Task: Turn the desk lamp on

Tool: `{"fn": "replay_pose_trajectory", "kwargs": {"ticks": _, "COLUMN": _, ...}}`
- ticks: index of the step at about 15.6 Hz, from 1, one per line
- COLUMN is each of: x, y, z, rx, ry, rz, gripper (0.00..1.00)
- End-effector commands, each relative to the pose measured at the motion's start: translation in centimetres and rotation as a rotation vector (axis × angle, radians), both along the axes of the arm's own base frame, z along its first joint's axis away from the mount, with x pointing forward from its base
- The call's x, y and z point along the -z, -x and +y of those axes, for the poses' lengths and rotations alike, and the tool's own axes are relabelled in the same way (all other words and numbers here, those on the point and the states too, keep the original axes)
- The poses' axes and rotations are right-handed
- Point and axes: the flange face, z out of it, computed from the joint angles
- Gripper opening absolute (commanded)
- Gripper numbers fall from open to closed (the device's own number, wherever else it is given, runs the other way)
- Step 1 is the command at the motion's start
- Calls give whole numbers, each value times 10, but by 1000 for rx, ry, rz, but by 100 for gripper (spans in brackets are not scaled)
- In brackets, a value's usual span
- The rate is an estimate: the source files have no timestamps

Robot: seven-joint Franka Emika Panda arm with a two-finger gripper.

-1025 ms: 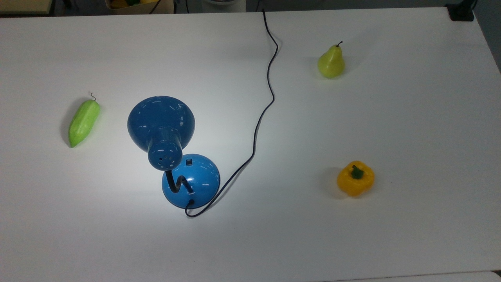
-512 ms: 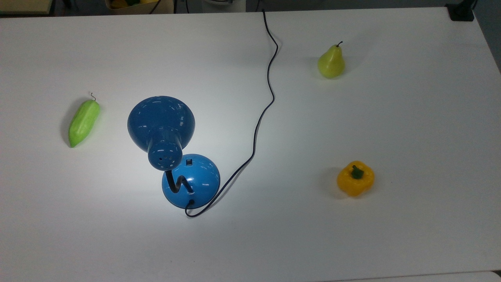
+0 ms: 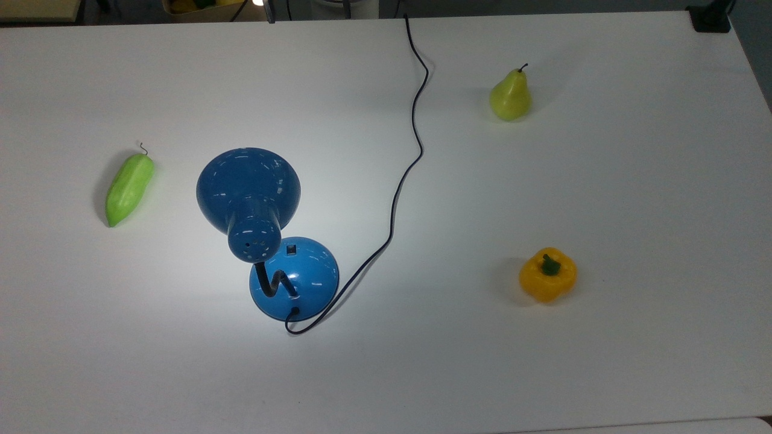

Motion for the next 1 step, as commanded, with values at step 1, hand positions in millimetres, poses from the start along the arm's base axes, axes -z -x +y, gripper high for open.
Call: {"fn": "replay_pose_trajectory", "kwargs": {"ticks": 1, "x": -1, "y": -2, "z": 3, "rx": -27, "ry": 6, "rz": -13, "gripper": 100}}
